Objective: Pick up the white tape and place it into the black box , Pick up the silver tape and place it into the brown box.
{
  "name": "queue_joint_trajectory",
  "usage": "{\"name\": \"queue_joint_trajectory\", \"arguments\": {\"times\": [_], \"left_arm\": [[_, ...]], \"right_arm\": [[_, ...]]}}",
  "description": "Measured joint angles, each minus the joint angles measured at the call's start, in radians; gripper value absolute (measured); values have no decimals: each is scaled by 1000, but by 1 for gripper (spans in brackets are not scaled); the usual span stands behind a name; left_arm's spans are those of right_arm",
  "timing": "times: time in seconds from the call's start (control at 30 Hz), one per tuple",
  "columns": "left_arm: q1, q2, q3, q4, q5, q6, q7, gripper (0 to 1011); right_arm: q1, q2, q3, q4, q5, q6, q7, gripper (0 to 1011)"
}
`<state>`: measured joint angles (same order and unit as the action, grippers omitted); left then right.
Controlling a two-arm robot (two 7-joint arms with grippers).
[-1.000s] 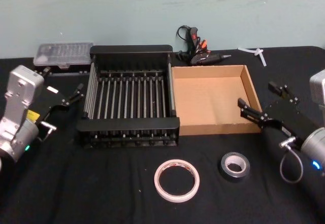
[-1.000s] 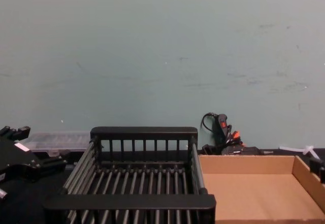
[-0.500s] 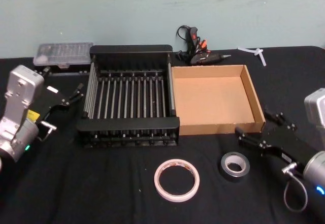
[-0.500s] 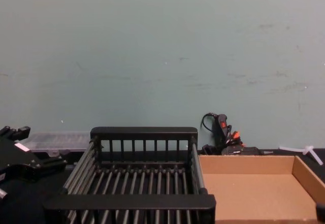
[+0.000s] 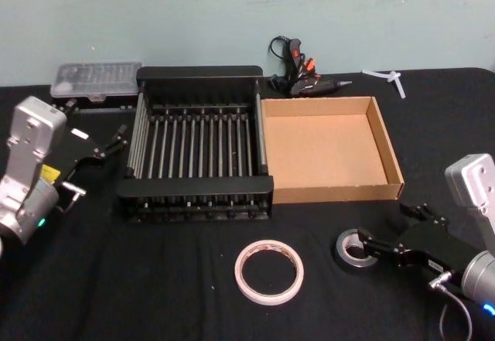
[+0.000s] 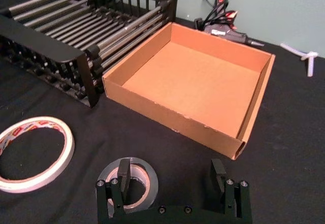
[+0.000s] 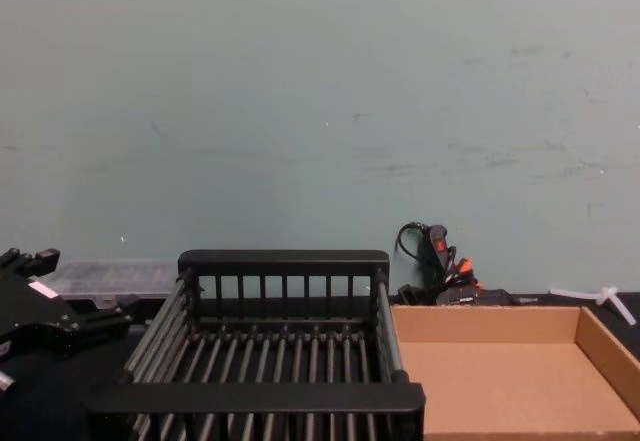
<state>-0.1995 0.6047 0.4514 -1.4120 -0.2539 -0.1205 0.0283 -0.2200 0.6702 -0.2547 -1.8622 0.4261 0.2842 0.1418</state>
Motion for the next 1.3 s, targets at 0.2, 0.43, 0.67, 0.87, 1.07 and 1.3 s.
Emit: {"name": "queue_joint_trajectory", "arguments": {"times": [0.2,0.43,0.67,0.87,1.07,1.3], "left_arm": [[0,0,0,0,0,0,0,1001],[0,0,0,0,0,0,0,1001],[0,0,0,0,0,0,0,1001],[0,0,0,0,0,0,0,1001],[0,0,0,0,0,0,0,1001],[0,0,0,0,0,0,0,1001]], "right_arm": [[19,-10,-9,4,-17,47,16,1000],[37,-26,-20,17,-42,81,26,1000],[45,-41,-20,30,-64,99,32,1002],[47,-55,-14,39,-80,111,41,1002],[47,-55,-14,40,-81,111,41,1000],[47,-54,-14,40,-80,110,40,978]]}}
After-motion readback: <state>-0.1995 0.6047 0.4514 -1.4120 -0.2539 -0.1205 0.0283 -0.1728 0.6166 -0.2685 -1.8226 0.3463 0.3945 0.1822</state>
